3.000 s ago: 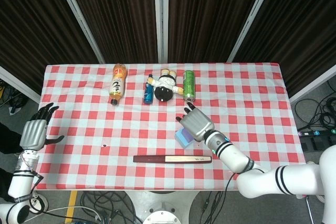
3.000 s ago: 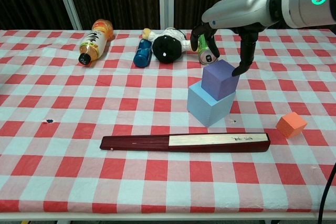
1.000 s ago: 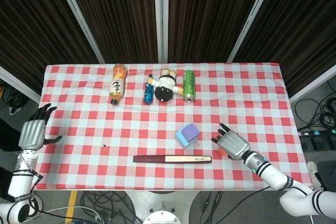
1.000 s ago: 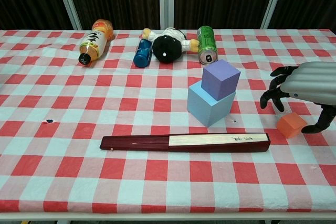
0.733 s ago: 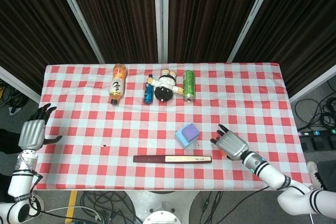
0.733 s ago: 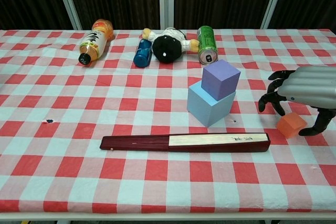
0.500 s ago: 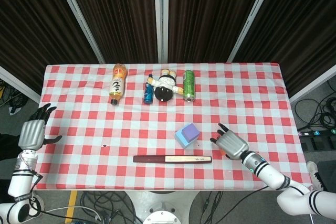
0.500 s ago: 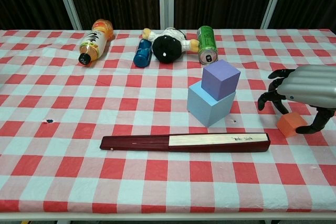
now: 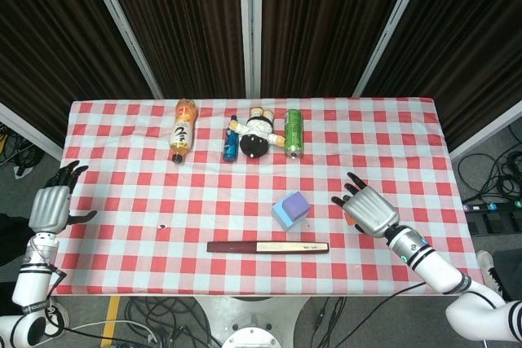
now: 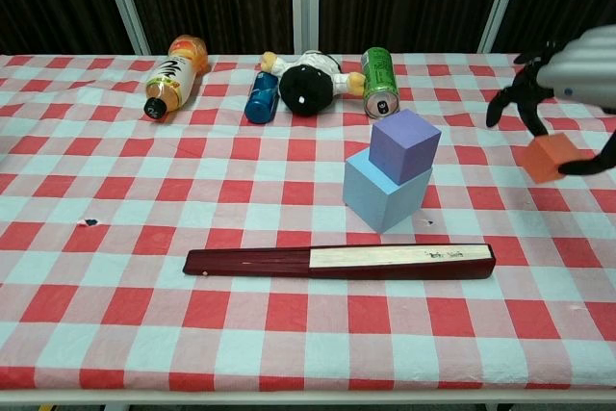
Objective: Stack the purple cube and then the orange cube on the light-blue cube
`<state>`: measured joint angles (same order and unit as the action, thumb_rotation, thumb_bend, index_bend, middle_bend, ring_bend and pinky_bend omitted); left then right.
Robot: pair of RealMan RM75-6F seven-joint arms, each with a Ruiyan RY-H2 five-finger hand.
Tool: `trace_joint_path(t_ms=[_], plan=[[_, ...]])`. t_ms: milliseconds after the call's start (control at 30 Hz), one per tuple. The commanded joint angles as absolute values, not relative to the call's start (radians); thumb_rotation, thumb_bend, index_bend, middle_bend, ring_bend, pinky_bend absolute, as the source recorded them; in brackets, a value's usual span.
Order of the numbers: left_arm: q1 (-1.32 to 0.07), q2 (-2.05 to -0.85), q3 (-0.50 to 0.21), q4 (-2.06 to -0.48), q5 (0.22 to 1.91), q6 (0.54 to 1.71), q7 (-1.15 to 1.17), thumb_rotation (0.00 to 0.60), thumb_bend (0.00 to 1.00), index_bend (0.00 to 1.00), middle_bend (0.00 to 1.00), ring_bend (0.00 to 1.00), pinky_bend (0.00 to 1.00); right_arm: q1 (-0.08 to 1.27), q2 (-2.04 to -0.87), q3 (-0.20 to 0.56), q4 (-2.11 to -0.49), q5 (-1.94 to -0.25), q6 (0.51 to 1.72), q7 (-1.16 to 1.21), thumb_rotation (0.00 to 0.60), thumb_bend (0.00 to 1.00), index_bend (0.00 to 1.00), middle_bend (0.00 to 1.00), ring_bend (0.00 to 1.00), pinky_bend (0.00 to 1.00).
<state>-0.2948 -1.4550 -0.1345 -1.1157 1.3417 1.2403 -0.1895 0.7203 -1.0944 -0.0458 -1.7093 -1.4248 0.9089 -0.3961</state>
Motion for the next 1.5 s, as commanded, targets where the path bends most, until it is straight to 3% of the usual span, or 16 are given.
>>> trace_joint_path(t_ms=[33, 267, 533, 1500], plan=[[-0.294, -1.453, -0.134, -1.119, 1.346, 1.247, -0.187, 0.600, 0.09, 0.22, 0.18, 0.13, 0.24, 0.765, -0.998, 0.033, -1.820, -1.393, 0.904, -0.399, 0.600, 0.19, 0.25, 0.51, 0.19, 0.08], [-0.293, -1.451, -0.138, -1.119, 1.341, 1.246, -0.192, 0.600, 0.09, 0.22, 0.18, 0.13, 0.24, 0.885, -0.986, 0.104, -1.830, -1.347, 0.756, -0.422, 0.600, 0.19, 0.25, 0.51, 0.19, 0.08], [-0.293, -1.454, -0.141, -1.104, 1.329, 1.235, -0.196, 0.600, 0.09, 0.22, 0.18, 0.13, 0.24, 0.979, -1.044, 0.125, -1.768, -1.354, 0.641, -0.413, 0.600, 0.19, 0.25, 0.51, 0.19, 0.08], [-0.295, -1.462, -0.141, -1.086, 1.332, 1.227, -0.223, 0.600, 0.09, 0.22, 0.18, 0.13, 0.24, 1.030, -1.123, 0.117, -1.711, -1.389, 0.615, -0.312, 0.600, 0.19, 0.25, 0.51, 0.19, 0.09]])
